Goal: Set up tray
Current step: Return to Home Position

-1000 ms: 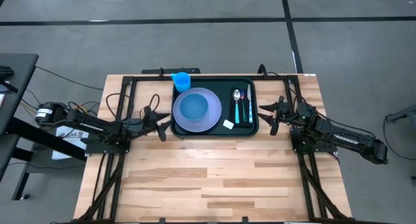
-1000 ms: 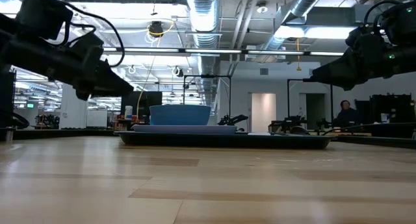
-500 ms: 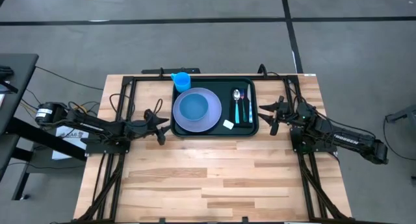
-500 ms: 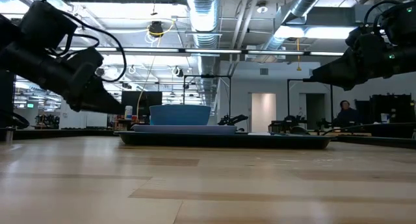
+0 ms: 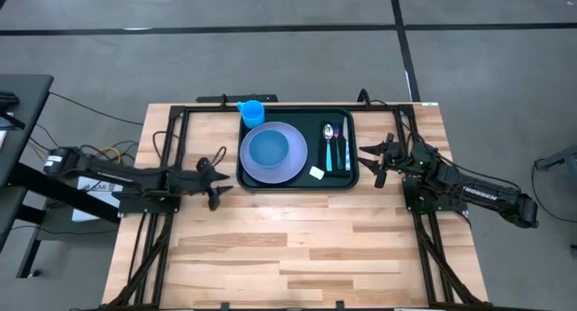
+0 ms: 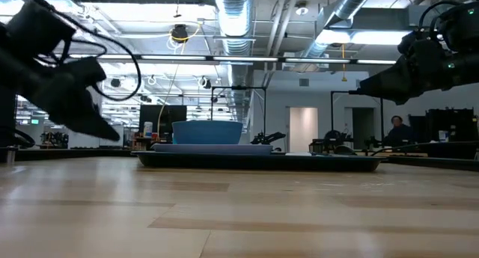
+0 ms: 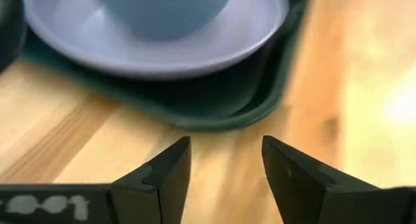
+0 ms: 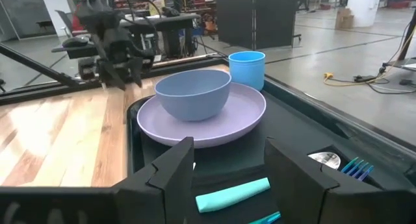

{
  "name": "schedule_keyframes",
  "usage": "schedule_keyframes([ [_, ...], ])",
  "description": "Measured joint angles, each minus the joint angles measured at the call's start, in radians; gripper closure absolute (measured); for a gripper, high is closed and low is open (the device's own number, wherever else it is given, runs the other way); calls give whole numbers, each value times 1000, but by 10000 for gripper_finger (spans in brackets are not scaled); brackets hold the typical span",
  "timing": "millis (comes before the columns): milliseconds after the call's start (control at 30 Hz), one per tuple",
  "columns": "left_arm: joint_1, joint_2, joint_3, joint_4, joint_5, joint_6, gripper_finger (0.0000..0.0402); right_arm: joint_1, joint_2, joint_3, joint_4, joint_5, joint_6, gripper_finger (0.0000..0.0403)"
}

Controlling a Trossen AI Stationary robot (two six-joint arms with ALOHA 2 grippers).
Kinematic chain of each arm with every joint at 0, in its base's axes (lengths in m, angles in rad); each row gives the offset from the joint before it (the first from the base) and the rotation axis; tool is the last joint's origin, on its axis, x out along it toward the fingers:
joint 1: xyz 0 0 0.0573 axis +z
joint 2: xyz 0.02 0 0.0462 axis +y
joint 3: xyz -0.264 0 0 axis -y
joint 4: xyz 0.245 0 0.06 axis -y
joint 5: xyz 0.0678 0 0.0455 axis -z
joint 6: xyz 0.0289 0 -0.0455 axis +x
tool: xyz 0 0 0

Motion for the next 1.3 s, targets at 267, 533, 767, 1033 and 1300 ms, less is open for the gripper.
schedule_keyframes([
  [267,0,-222,9,15,67,-5,223,0,0,0,4,0,0,226],
  [533,0,-267,10,15,66,-6,223,0,0,0,5,0,0,225],
  [767,0,-267,12,-21,67,-8,223,0,0,0,5,1,0,227],
  [1033,0,-267,14,-42,69,-8,223,0,0,0,5,1,0,226],
  [1300,0,-267,15,-46,69,-8,223,0,0,0,5,1,0,225],
])
